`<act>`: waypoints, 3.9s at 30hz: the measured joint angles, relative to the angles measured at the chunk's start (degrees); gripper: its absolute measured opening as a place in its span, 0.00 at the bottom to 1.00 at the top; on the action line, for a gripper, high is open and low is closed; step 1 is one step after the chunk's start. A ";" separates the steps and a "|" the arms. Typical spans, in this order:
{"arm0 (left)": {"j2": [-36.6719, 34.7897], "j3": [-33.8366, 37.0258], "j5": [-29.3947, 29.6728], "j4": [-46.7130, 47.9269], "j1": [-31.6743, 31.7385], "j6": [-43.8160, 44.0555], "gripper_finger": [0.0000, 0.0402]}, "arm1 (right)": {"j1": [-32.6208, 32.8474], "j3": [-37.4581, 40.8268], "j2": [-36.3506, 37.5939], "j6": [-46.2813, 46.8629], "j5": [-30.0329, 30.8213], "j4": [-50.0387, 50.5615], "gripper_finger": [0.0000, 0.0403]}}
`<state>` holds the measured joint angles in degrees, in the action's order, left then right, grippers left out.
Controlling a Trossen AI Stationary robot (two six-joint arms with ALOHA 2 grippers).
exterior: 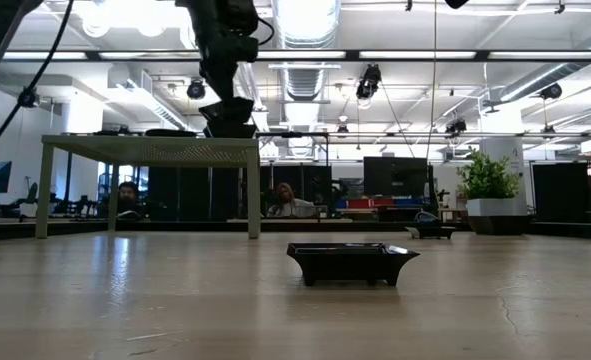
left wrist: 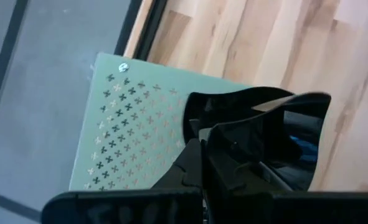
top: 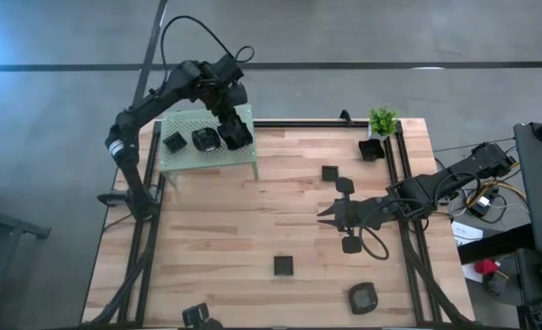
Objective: Pick & Place Mini shaped plates
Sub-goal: Stack the black wave square shaped plate on top of the wave square shaped plate on the shelf, then stack the black square shaped plate on top of the square shaped plate on the shelf
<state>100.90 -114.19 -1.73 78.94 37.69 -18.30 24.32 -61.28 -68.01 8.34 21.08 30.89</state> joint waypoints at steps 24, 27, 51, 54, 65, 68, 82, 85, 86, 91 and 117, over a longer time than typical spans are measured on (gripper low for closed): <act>0.07 0.07 1.17 -0.93 0.00 -0.66 0.12 | 0.04 -0.09 0.00 -0.99 0.02 0.02 0.15; 0.07 0.07 1.17 -0.92 -0.02 -0.63 0.18 | 0.04 -0.09 0.00 -0.96 0.02 0.02 0.15; -0.66 0.09 8.59 -1.36 -1.98 -5.57 0.23 | 0.04 -0.09 0.00 -1.22 0.04 0.04 0.15; -0.66 0.09 8.99 -1.35 -2.15 -6.84 0.19 | 0.04 -0.09 0.00 -1.42 0.08 0.02 0.15; -0.36 0.11 7.69 -0.85 -2.14 -6.81 0.00 | 0.00 -0.09 0.00 -1.47 1.60 0.02 0.15; 0.29 0.31 7.25 -0.88 -2.16 -6.42 0.00 | 0.00 -0.09 0.00 -1.46 1.60 0.04 0.15; 1.39 4.14 7.95 -1.43 -2.21 -6.22 0.00 | 0.04 -0.09 0.00 -1.46 1.57 0.13 0.15; 1.05 2.68 8.34 -1.40 -2.29 -6.49 0.00 | 0.07 -0.09 0.00 -1.46 1.57 0.13 0.15; 0.63 2.08 8.34 -1.49 -2.32 -6.51 0.00 | 0.04 -0.09 0.00 -1.46 1.57 0.11 0.15; -1.60 0.28 9.43 -1.41 -2.34 -6.54 0.00 | 0.04 -0.09 -0.01 -1.46 1.57 0.12 0.15; -2.38 3.29 12.33 -1.45 -3.61 -4.01 0.00 | 0.04 -0.10 0.00 -1.27 1.55 0.09 0.15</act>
<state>98.52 -110.90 10.60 77.49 34.08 -22.32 24.36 -61.37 -68.01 7.07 22.63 30.98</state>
